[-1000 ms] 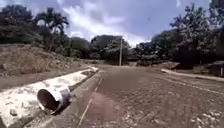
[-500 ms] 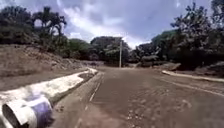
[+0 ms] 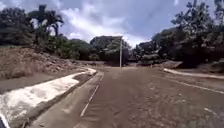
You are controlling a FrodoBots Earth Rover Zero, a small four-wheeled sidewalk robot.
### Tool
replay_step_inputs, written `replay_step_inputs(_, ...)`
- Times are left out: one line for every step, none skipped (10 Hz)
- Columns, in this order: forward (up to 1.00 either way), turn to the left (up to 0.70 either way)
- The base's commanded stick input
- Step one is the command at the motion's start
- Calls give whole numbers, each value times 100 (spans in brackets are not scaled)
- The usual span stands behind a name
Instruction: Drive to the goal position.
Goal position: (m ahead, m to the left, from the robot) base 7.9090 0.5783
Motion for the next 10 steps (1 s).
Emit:
replay_step_inputs(100,0)
replay_step_inputs(100,0)
replay_step_inputs(100,0)
replay_step_inputs(100,0)
replay_step_inputs(100,0)
replay_step_inputs(100,0)
replay_step_inputs(100,0)
replay_step_inputs(100,0)
replay_step_inputs(100,0)
replay_step_inputs(100,0)
